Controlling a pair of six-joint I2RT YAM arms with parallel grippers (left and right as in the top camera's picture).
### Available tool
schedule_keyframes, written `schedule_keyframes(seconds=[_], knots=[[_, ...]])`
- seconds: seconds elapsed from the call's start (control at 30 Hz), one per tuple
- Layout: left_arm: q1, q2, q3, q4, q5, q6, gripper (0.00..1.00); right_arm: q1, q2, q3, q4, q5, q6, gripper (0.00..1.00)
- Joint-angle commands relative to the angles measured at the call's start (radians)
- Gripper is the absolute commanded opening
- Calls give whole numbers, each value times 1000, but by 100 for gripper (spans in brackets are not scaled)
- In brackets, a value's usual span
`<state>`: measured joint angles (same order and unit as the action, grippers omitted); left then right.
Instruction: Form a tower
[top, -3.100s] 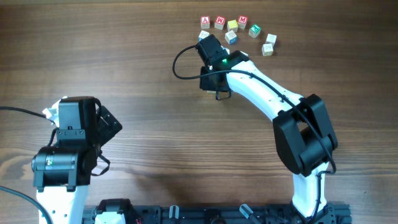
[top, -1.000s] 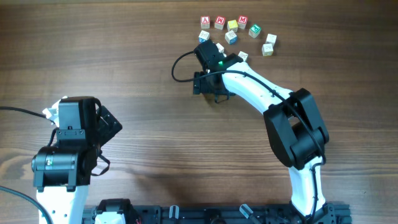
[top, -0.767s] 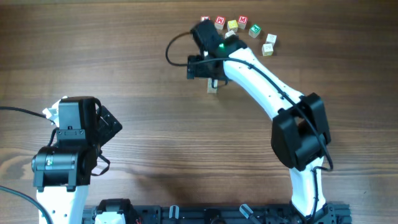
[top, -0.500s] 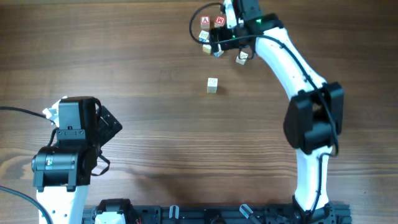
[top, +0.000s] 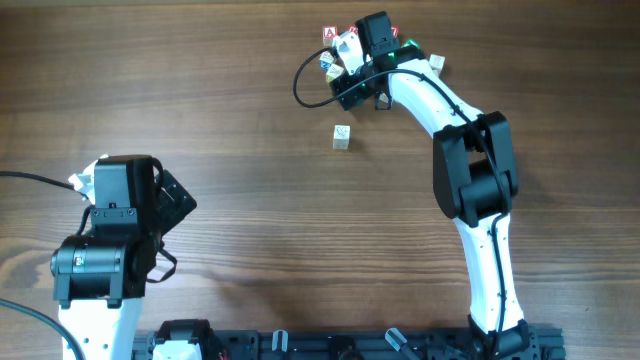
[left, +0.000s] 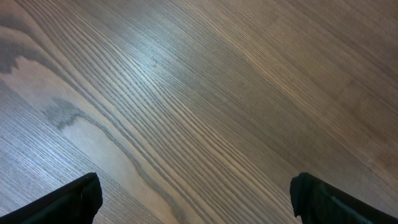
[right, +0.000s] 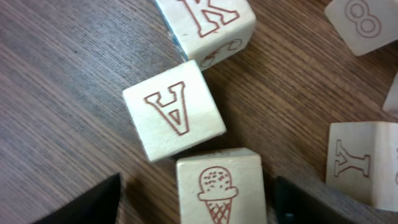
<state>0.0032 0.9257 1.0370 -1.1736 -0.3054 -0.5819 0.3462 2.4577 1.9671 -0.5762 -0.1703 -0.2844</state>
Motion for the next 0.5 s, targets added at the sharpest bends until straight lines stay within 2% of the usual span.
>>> schedule_keyframes(seconds=[0.0, 0.1, 0.2, 0.33, 0.47], knots=[[8, 0, -1, 0, 2, -10, 100, 1, 32, 8, 20, 33, 2, 57], [8, 0, -1, 0, 2, -10, 100, 1, 32, 8, 41, 99, 48, 36], [8, 0, -1, 0, 2, -10, 100, 10, 24, 10, 38, 143, 103, 27], [8, 0, -1, 0, 2, -10, 100, 19, -51, 10, 27, 155, 231, 21], [8, 0, -1, 0, 2, -10, 100, 38, -206, 10, -100, 155, 392, 22]])
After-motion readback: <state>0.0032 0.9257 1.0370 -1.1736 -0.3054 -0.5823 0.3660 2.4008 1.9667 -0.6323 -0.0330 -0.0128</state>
